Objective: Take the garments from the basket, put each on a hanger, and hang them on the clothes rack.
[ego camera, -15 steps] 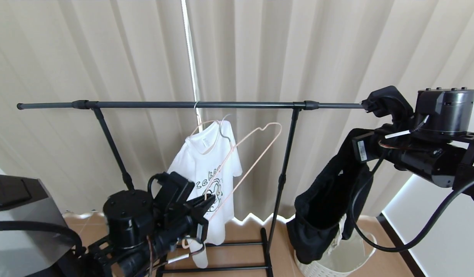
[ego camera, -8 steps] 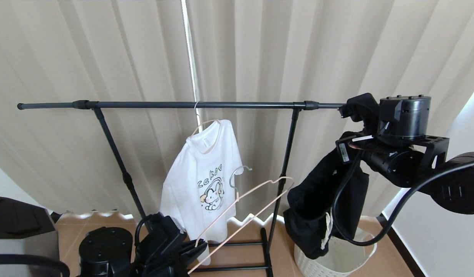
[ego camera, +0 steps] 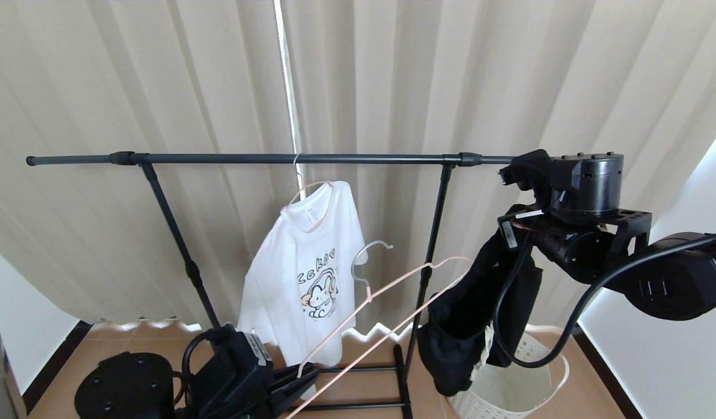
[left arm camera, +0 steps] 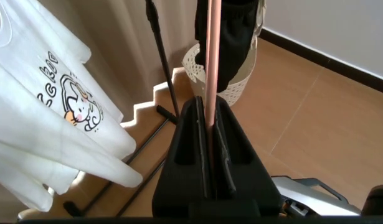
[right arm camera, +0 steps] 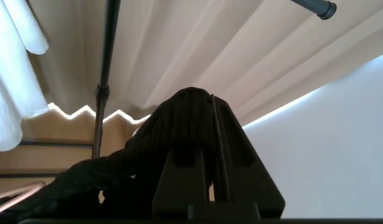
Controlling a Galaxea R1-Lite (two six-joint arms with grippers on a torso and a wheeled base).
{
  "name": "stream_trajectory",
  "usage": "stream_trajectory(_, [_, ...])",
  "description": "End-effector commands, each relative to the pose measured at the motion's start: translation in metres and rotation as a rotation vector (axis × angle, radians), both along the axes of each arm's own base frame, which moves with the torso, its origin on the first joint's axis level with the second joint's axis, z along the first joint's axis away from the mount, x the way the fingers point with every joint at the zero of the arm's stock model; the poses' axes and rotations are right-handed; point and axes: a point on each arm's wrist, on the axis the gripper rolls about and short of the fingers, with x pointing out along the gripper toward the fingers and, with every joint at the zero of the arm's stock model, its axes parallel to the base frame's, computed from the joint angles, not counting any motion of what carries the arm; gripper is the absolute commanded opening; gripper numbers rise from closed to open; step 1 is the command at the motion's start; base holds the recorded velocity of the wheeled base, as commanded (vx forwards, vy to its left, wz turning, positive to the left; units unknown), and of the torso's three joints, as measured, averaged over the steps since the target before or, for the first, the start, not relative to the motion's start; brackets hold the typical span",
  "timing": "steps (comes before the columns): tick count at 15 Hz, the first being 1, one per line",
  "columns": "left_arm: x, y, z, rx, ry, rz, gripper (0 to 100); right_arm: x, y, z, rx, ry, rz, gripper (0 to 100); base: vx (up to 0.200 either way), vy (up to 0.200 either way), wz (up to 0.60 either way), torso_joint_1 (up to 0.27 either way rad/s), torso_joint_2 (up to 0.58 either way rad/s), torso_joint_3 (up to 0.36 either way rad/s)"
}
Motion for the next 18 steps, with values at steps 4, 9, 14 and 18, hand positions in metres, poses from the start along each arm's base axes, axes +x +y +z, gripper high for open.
stream_trajectory(4, [-0.001, -0.003, 0.001, -0.006, -0.003, -0.013, 0, -0.005, 0.021, -0.005, -0.005, 0.0, 0.048, 0, 0.0, 0.0, 0.0, 0.0, 0.0, 0.0])
stream_trajectory(9, [0.013, -0.015, 0.008, -0.111, 0.014, 0.016, 0, -0.007, 0.032, -0.005, -0.004, -0.017, 0.057, 0, 0.0, 0.0, 0.0, 0.0, 0.0, 0.0])
stream_trajectory(14, [0.016, -0.018, 0.007, -0.114, 0.02, 0.016, 0, -0.021, 0.05, 0.0, 0.024, -0.034, 0.112, 0, 0.0, 0.0, 0.0, 0.0, 0.0, 0.0])
stream_trajectory(18, [0.019, -0.02, 0.004, -0.11, 0.024, 0.022, 0, -0.037, 0.067, 0.003, 0.036, -0.044, 0.16, 0, 0.0, 0.0, 0.0, 0.0, 0.0, 0.0])
